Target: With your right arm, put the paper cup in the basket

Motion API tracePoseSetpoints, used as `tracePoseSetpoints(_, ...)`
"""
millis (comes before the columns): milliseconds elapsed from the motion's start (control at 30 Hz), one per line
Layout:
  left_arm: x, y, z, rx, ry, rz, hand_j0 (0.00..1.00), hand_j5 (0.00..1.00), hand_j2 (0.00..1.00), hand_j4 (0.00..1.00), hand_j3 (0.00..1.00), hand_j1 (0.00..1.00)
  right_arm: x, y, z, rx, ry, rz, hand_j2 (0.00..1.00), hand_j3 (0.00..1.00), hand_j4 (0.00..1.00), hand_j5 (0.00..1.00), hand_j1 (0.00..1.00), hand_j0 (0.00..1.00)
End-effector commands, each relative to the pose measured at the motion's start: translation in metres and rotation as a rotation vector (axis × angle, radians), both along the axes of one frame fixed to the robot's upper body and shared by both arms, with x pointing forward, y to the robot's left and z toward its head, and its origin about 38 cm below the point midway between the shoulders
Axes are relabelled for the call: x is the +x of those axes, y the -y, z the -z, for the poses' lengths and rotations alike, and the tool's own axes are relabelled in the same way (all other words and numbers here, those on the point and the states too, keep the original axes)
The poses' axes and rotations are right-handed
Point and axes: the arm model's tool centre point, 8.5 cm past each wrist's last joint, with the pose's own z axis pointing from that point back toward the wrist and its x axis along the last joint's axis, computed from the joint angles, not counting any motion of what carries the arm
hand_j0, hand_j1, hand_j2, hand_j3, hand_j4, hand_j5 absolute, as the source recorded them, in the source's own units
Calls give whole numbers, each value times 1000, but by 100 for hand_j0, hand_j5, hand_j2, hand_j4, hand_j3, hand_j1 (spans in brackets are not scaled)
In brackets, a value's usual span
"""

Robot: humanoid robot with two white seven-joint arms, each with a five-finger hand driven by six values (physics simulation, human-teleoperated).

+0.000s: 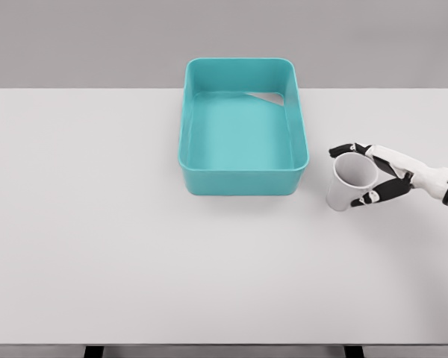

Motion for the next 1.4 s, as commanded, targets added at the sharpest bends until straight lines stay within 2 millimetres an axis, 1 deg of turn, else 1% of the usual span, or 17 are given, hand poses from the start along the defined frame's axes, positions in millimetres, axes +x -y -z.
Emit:
tracePoseSetpoints(0, 0, 0, 0, 0, 0, 0, 100, 100, 100, 100, 100, 100, 0, -2, 0, 10, 2, -4, 67, 67, 67, 67, 67, 67)
tracePoseSetpoints(133, 0, 0, 0, 0, 0, 0, 100, 100, 100, 100, 100, 100, 1, -11, -6, 29, 31, -28, 67, 67, 67, 67, 67, 67)
tracePoseSetpoints(267, 0, 0, 0, 0, 0, 0, 100, 100, 100, 100, 100, 100, 1, -11, -14, 55, 91, -55, 68, 68, 68, 68, 68, 68)
tracePoseSetpoints(300, 0, 0, 0, 0, 0, 0, 100, 100, 100, 100, 100, 100, 3, -6, -27, 71, 149, -50, 68, 68, 68, 68, 68, 68)
tracePoseSetpoints(333, 0, 0, 0, 0, 0, 0, 100, 100, 100, 100, 100, 100, 4, -2, -34, 78, 182, -47, 69, 69, 69, 69, 69, 69)
tracePoseSetpoints(433, 0, 0, 0, 0, 0, 0, 100, 100, 100, 100, 100, 100, 7, -3, -48, 109, 255, -53, 69, 69, 69, 69, 69, 69)
tracePoseSetpoints(467, 0, 0, 0, 0, 0, 0, 100, 100, 100, 100, 100, 100, 7, -5, -49, 120, 276, -64, 69, 69, 69, 69, 69, 69)
tracePoseSetpoints(567, 0, 0, 0, 0, 0, 0, 100, 100, 100, 100, 100, 100, 13, -4, -65, 131, 335, -53, 69, 69, 69, 69, 69, 69)
tracePoseSetpoints(633, 0, 0, 0, 0, 0, 0, 100, 100, 100, 100, 100, 100, 16, -7, -69, 134, 347, -58, 69, 69, 69, 69, 69, 69)
tracePoseSetpoints(733, 0, 0, 0, 0, 0, 0, 100, 100, 100, 100, 100, 100, 27, -26, -78, 123, 390, -86, 69, 69, 69, 69, 69, 69)
tracePoseSetpoints(833, 0, 0, 0, 0, 0, 0, 100, 100, 100, 100, 100, 100, 31, -32, -86, 135, 411, -95, 68, 68, 68, 68, 68, 68)
tracePoseSetpoints(933, 0, 0, 0, 0, 0, 0, 100, 100, 100, 100, 100, 100, 32, -35, -86, 139, 415, -99, 64, 64, 64, 64, 64, 64)
tracePoseSetpoints(1033, 0, 0, 0, 0, 0, 0, 100, 100, 100, 100, 100, 100, 33, -38, -86, 143, 417, -101, 65, 65, 65, 65, 65, 65)
tracePoseSetpoints(1100, 0, 0, 0, 0, 0, 0, 100, 100, 100, 100, 100, 100, 38, -41, -93, 149, 430, -101, 65, 65, 65, 65, 65, 65)
tracePoseSetpoints(1200, 0, 0, 0, 0, 1, 0, 100, 100, 100, 100, 100, 100, 46, -59, -105, 139, 467, -124, 65, 65, 65, 65, 65, 65)
tracePoseSetpoints(1267, 0, 0, 0, 0, 0, 0, 100, 100, 100, 100, 100, 100, 51, -74, -103, 135, 476, -139, 65, 65, 65, 65, 65, 65)
tracePoseSetpoints(1367, 0, 0, 0, 0, 0, 0, 100, 100, 100, 100, 100, 100, 56, -83, -105, 145, 484, -147, 65, 65, 65, 65, 65, 65)
